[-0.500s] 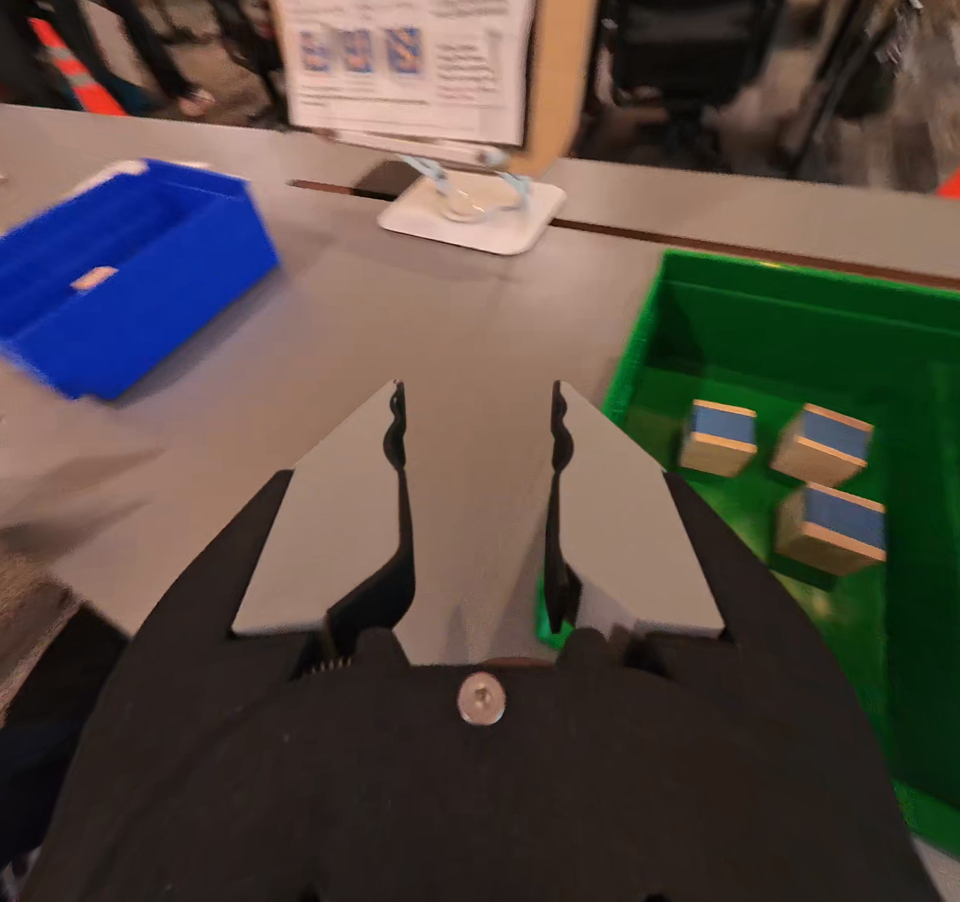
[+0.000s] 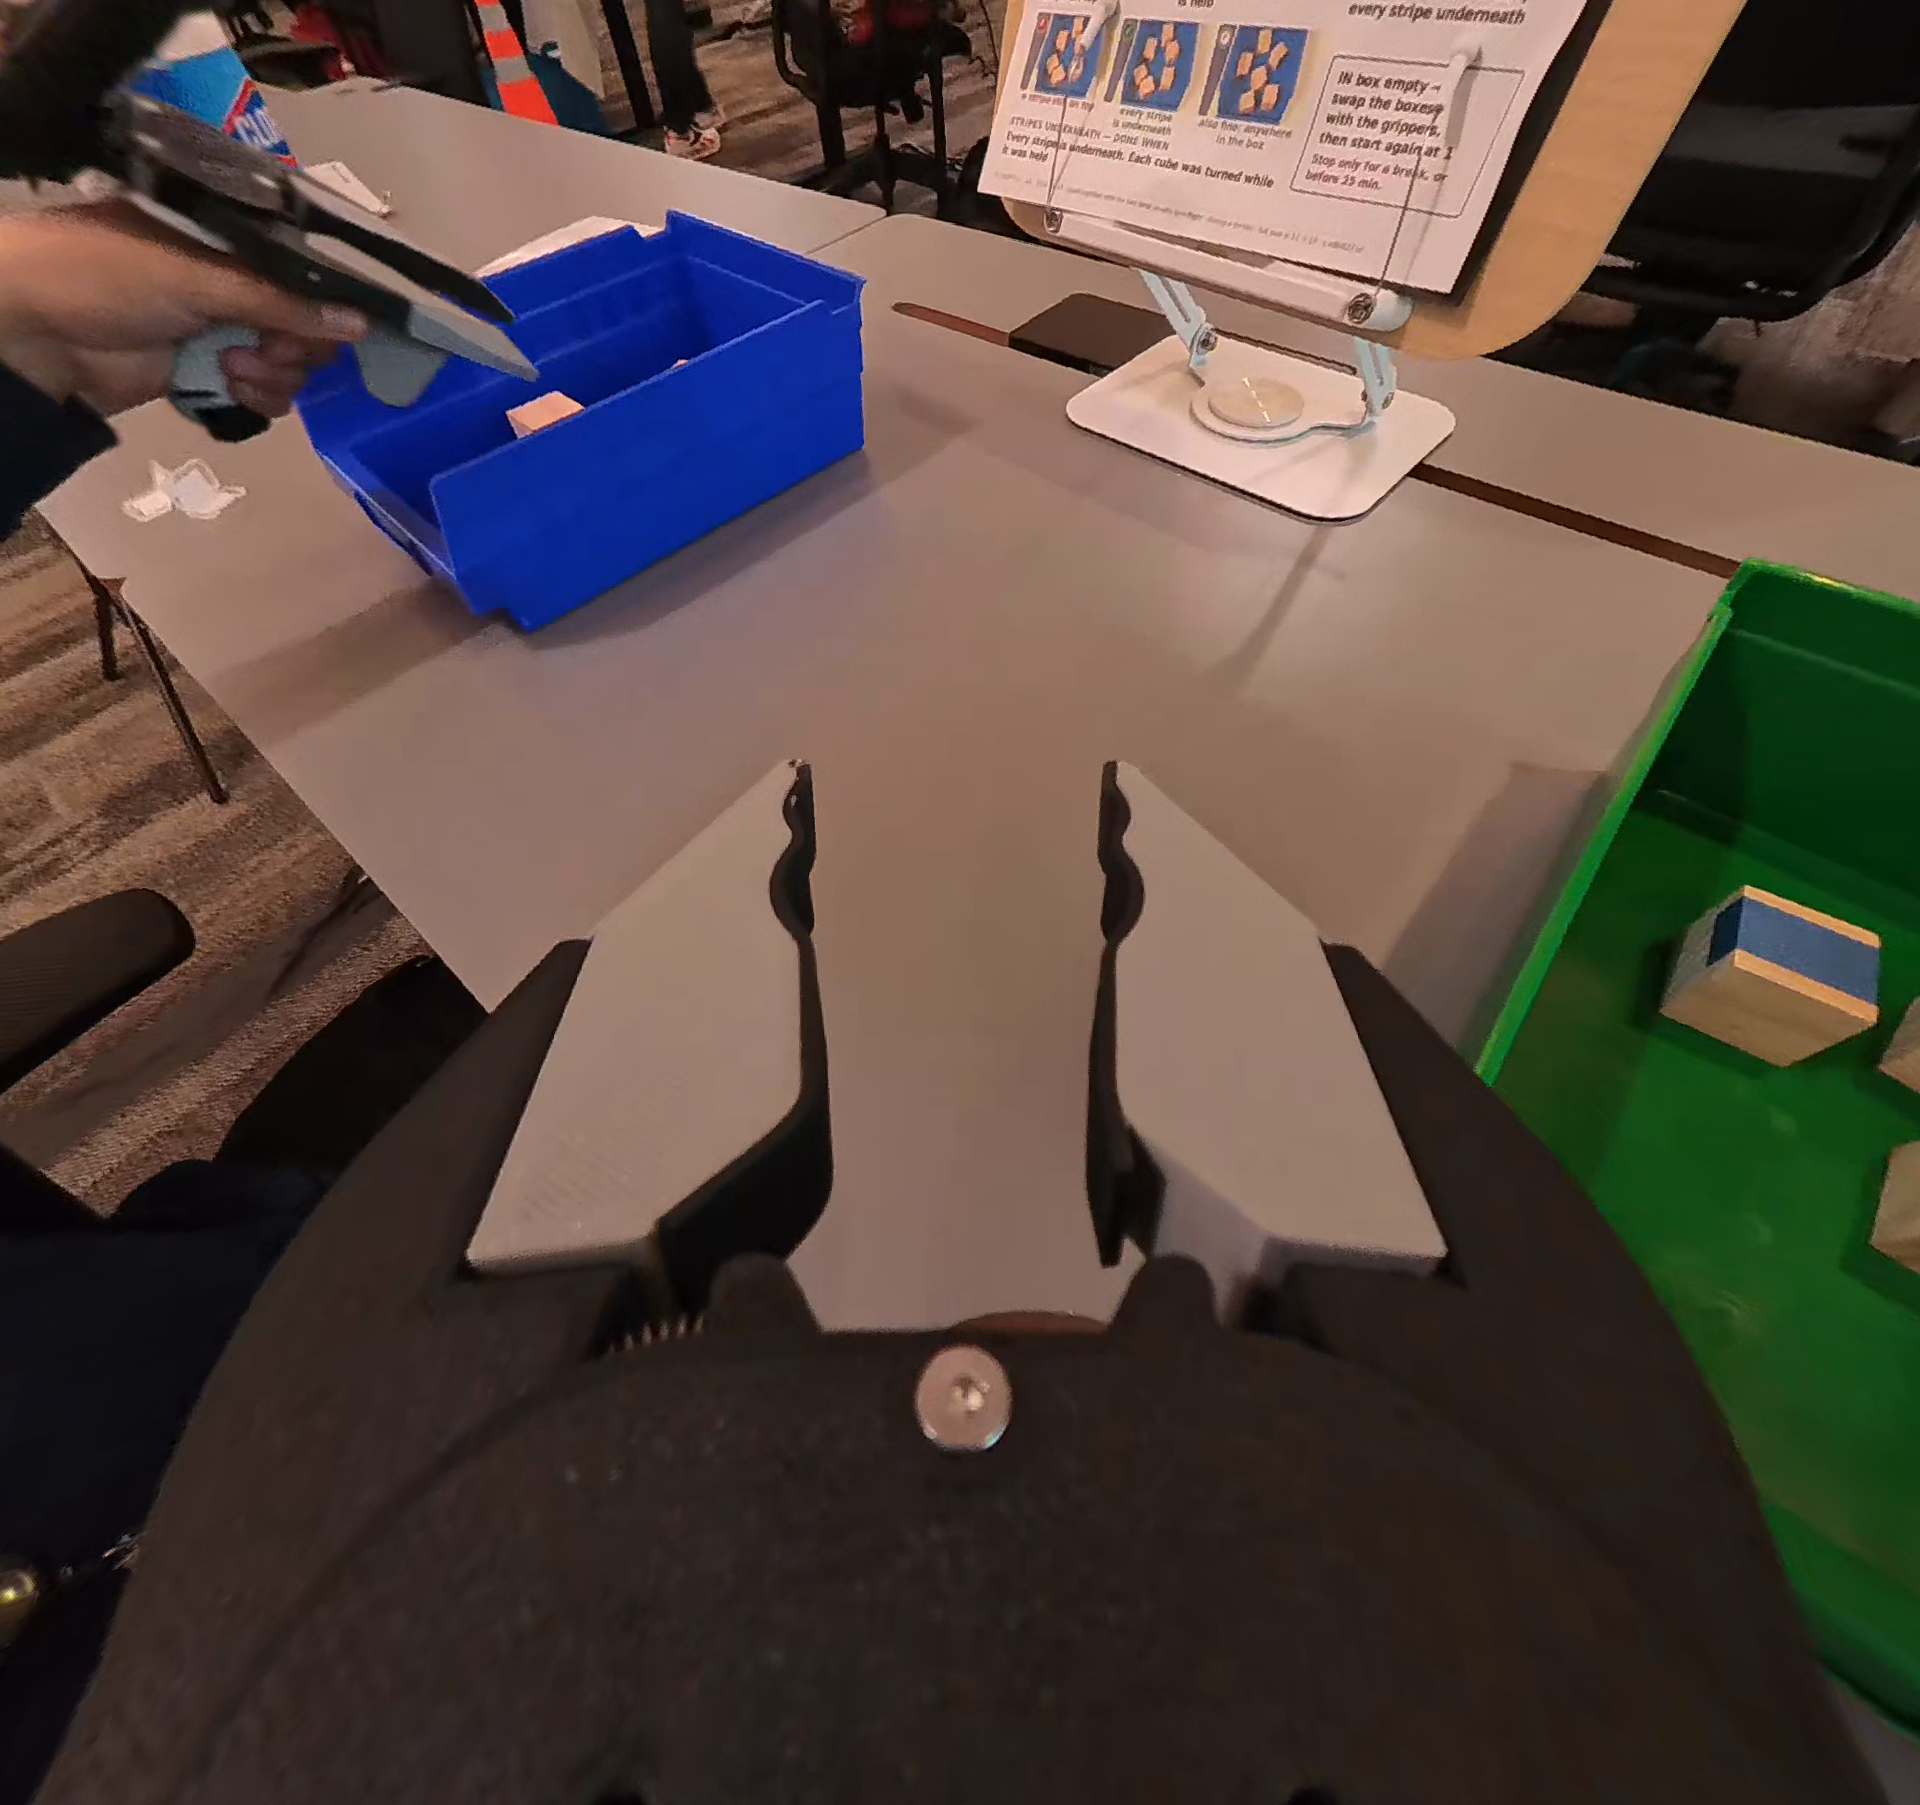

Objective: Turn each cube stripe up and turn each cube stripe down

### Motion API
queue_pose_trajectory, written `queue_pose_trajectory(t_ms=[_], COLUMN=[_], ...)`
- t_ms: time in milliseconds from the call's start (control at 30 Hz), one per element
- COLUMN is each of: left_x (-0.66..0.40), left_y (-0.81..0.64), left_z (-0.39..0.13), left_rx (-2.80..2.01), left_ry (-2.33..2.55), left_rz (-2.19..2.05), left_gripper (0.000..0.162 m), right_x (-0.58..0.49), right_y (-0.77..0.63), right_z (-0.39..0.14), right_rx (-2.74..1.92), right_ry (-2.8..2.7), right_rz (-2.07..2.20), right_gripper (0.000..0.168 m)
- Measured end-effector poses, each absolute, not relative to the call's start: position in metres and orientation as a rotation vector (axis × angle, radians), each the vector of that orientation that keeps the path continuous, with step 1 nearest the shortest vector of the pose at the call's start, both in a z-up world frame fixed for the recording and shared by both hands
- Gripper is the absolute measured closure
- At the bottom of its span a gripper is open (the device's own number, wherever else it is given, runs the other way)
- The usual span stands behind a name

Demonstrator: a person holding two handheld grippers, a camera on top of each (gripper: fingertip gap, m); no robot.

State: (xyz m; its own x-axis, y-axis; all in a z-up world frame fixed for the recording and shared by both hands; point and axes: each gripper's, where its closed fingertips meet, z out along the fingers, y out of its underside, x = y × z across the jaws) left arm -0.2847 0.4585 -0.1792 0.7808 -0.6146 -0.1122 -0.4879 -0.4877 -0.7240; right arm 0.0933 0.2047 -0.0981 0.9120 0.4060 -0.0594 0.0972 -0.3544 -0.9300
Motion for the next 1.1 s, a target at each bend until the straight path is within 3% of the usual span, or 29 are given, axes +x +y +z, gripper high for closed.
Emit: queue_pose_trajectory(t_ms=[167,333,400,633,767,900,967,1100], left_x=[-0.332,-0.338,-0.342,-0.338,-0.316,-0.257,-0.221,-0.179], left_y=[0.496,0.500,0.505,0.498,0.479,0.412,0.351,0.219], left_z=[-0.232,-0.261,-0.261,-0.253,-0.211,-0.140,-0.101,-0.053], left_rx=[-2.419,-2.506,-2.482,-2.420,-2.183,-1.825,-1.497,-0.822], left_ry=[0.772,0.778,0.767,0.810,0.896,0.988,1.117,1.270], left_rz=[0.086,0.120,0.136,0.013,-0.061,-0.472,-0.689,-0.681], left_gripper=[0.100,0.097,0.118,0.118,0.118,0.119,0.118,0.119], right_x=[0.094,0.090,0.090,0.076,0.056,0.018,-0.010,-0.069], right_y=[0.205,0.208,0.208,0.205,0.205,0.199,0.192,0.171], right_z=[-0.099,-0.099,-0.100,-0.102,-0.109,-0.119,-0.120,-0.122], right_rx=[-1.921,-1.922,-1.922,-1.914,-1.922,-1.929,-1.909,-1.863], right_ry=[-0.375,-0.401,-0.404,-0.434,-0.482,-0.570,-0.630,-0.728], right_rz=[0.327,0.312,0.312,0.368,0.450,0.602,0.728,1.051], right_gripper=[0.116,0.116,0.116,0.117,0.117,0.116,0.116,0.111])
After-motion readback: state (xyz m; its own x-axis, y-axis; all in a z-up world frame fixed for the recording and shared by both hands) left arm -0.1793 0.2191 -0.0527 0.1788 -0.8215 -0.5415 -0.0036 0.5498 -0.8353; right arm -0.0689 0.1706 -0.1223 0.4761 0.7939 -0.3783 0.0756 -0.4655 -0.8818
